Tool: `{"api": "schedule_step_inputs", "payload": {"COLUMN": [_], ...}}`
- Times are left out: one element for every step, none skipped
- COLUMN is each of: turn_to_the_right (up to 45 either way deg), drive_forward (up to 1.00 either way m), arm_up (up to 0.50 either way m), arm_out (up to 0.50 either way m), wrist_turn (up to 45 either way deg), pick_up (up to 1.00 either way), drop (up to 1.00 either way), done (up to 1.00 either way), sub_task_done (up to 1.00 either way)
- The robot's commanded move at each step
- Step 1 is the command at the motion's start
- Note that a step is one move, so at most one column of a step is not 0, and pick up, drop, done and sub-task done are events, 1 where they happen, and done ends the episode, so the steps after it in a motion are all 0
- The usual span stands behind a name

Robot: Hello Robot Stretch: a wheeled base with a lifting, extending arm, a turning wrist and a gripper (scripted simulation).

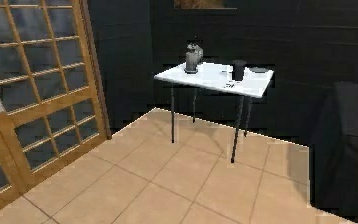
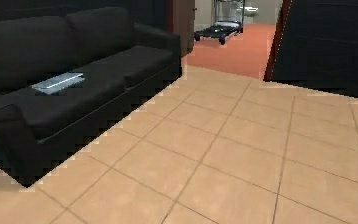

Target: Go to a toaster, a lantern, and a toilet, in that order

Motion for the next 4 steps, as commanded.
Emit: {"api": "schedule_step_inputs", "payload": {"turn_to_the_right": [0.0, 36.0, 0.0, -30.0], "drive_forward": [1.00, 0.00, 0.05, 0.00], "arm_up": [0.00, 0.00, 0.00, 0.00], "arm_out": [0.00, 0.00, 0.00, 0.00], "wrist_turn": [0.0, 0.0, 0.0, 0.0], "pick_up": [0.00, 0.00, 0.00, 0.00], "drop": [0.00, 0.00, 0.00, 0.00], "done": [0.00, 0.00, 0.00, 0.00], "sub_task_done": [0.00, 0.00, 0.00, 0.00]}}
